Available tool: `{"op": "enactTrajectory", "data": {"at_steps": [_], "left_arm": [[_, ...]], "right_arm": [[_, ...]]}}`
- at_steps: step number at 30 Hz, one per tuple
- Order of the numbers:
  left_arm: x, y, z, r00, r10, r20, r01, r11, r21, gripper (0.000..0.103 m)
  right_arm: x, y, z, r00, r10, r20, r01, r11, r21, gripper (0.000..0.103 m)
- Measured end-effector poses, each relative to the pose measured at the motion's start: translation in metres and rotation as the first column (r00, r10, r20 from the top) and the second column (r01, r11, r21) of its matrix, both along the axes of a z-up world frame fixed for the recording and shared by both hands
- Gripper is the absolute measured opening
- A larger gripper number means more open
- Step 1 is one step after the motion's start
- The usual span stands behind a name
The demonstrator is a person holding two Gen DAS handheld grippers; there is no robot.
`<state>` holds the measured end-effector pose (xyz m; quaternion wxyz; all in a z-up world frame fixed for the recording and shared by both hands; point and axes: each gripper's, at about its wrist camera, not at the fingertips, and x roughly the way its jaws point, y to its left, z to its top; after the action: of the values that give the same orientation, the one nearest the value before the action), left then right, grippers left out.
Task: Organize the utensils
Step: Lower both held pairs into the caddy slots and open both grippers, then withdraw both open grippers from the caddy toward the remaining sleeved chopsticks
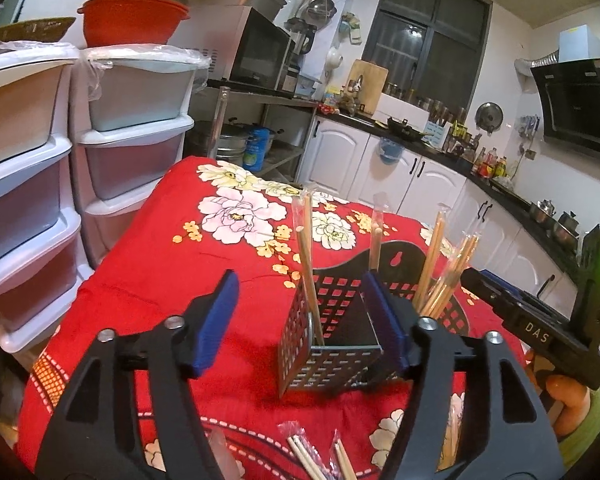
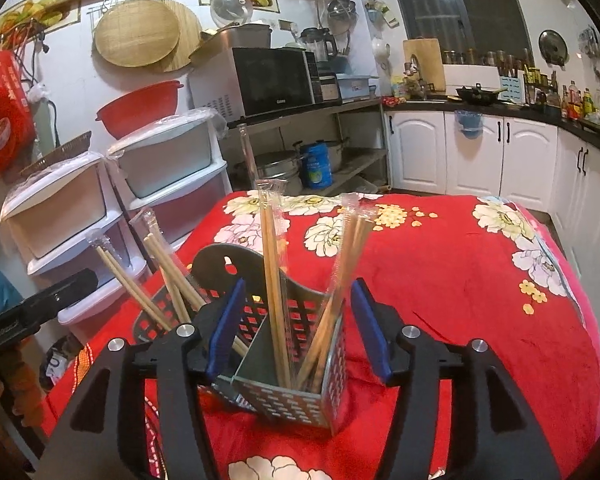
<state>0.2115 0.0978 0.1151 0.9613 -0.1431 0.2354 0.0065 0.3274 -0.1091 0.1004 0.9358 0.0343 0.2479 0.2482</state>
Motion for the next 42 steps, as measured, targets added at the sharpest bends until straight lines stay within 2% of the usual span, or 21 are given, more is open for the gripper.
{"op": "enactTrajectory", "data": {"at_steps": [5, 11, 17, 42], "left_arm": [[-0.011, 0.002, 0.001, 1.0, 0.015, 0.011, -0.015, 1.0, -0.006, 0.079], [-0.023, 0.004, 0.001, 1.0, 0.017, 0.011, -0.017, 1.0, -0.017, 0.091], [-0.033, 0.004, 0.0, 1.0, 0.018, 0.018, -0.018, 1.0, -0.016, 0.091], [-0.069, -0.011, -0.017, 1.0, -0.003, 0.002, 0.003, 1.0, -0.011, 0.091]], "right_arm": [[-0.01, -0.006, 0.003, 1.0, -0.003, 0.008, 0.003, 1.0, 0.008, 0.059], [-0.024, -0.011, 0.007, 1.0, -0.001, 0.018, 0.001, 1.0, 0.013, 0.067], [-0.035, -0.013, 0.008, 1.0, 0.001, 0.02, -0.001, 1.0, 0.016, 0.073], [-0.08, -0.024, -0.006, 1.0, 0.007, 0.012, -0.007, 1.0, -0.005, 0.074]]}}
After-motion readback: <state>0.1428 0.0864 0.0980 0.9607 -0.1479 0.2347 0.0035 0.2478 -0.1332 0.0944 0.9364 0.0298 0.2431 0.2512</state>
